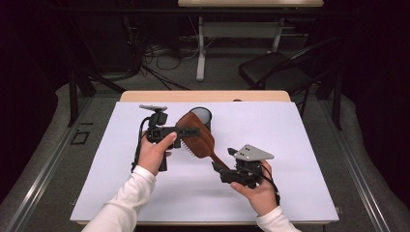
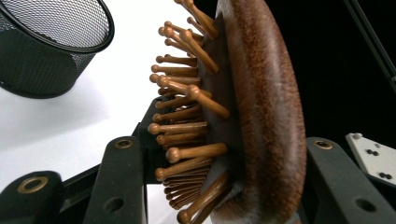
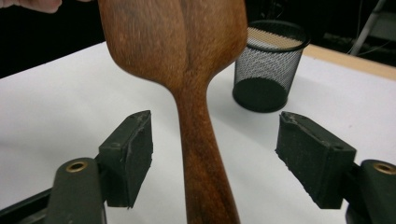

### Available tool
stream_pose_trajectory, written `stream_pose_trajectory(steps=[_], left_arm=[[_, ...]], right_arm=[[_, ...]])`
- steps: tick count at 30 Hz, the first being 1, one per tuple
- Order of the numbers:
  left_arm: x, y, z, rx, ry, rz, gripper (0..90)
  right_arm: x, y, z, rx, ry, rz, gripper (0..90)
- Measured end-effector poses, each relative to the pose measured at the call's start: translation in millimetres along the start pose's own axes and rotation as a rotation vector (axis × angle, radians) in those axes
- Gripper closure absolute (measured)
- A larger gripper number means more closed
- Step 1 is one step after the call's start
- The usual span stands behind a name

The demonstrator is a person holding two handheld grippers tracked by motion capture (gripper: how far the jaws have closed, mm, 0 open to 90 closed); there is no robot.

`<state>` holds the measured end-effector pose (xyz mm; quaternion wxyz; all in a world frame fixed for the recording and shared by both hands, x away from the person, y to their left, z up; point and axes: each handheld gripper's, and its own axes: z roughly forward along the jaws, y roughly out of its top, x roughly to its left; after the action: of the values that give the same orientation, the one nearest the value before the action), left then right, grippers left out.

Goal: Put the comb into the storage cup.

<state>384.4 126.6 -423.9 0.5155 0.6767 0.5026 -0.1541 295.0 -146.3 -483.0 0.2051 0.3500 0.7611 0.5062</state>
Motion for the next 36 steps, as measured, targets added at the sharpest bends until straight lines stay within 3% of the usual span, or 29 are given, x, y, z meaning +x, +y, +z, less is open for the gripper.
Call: stream_pose_trajectory(steps=[5,22,27,30,36], left_arm=[[2.5,1.0,-1.9,-0.01,0.006,-0.001,52.8],[9.4,2.7,-5.9,-0.034,0.022,-0.019,52.8],[11.6,4.1,-7.1,-0.048,0.025,-0.02,52.7],[12.8,5.1,-8.3,-0.054,0.026,-0.02,52.7],[15.1,7.5,-11.6,-0.068,0.038,-0.011,52.7]], right_arm=[[-1.9,1.9,-1.6,-0.002,0.003,-0.029,24.6],[-3.3,4.9,-6.0,0.002,0.009,-0.033,23.7],[-3.8,4.1,-5.9,0.035,0.006,-0.027,23.6],[-2.5,1.4,-5.6,0.056,-0.019,-0.082,21.8],[-2.2,2.0,-7.0,0.025,-0.009,-0.044,18.7]])
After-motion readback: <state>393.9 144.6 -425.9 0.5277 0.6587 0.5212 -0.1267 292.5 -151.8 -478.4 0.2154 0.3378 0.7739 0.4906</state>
